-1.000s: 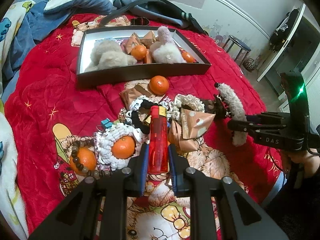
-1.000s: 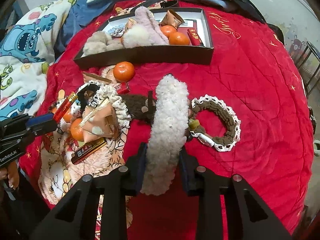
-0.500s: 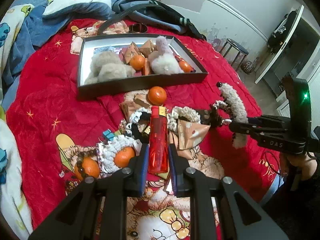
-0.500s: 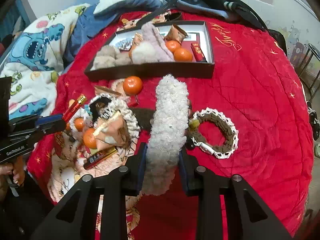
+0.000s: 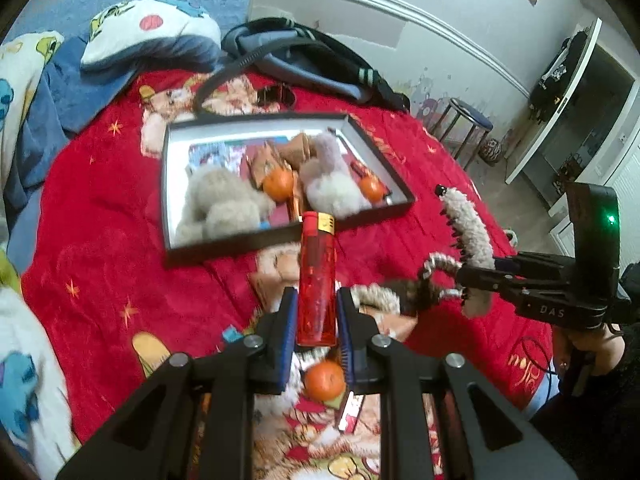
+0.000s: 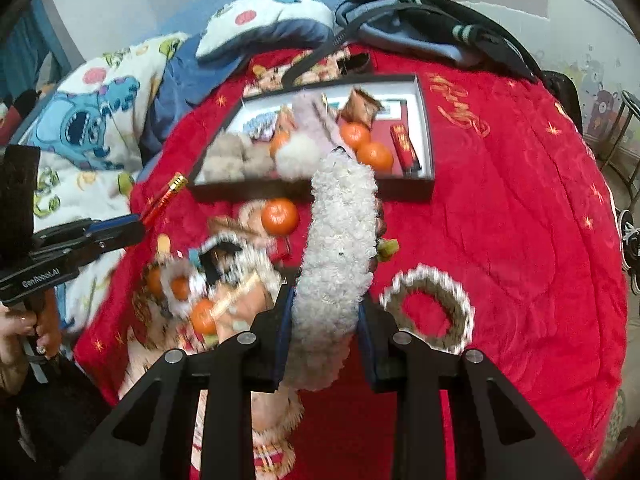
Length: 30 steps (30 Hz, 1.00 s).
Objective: Organize objects
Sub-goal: 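Carry the lighter and fluffy strip into the tray and open both tools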
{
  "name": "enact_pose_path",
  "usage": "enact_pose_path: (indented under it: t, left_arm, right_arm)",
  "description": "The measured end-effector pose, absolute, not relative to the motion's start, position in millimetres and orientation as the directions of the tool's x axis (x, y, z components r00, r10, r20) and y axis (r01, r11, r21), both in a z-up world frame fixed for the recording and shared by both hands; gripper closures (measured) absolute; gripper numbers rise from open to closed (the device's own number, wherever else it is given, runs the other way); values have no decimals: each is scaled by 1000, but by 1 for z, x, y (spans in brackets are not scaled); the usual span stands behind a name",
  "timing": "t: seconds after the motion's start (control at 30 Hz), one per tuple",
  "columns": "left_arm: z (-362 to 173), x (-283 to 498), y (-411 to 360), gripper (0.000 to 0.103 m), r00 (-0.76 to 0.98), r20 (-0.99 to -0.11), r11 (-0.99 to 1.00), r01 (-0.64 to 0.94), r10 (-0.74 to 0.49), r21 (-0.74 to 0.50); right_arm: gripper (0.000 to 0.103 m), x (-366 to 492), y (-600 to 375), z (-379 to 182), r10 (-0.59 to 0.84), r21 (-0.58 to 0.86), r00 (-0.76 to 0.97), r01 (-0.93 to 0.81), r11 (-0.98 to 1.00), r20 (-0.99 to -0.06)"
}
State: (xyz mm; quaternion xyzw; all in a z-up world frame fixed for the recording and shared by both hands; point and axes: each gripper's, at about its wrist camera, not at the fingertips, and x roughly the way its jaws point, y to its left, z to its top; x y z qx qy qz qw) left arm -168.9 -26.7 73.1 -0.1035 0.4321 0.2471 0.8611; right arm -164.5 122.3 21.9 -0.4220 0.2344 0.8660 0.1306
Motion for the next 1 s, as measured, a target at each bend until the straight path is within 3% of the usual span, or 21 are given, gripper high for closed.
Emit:
enact_pose_path:
  t: [0.53, 1.0]
  left_arm:
    - [107, -117, 34, 84, 526, -756, 857, -507, 390, 89]
    - [87, -65, 100, 84, 495, -771, 834, -546, 400, 83]
  right_arm:
    - [75, -239, 183, 59, 107, 210, -635, -404, -890, -765]
    - [75, -308, 240, 30, 118, 176, -590, -417, -892, -799]
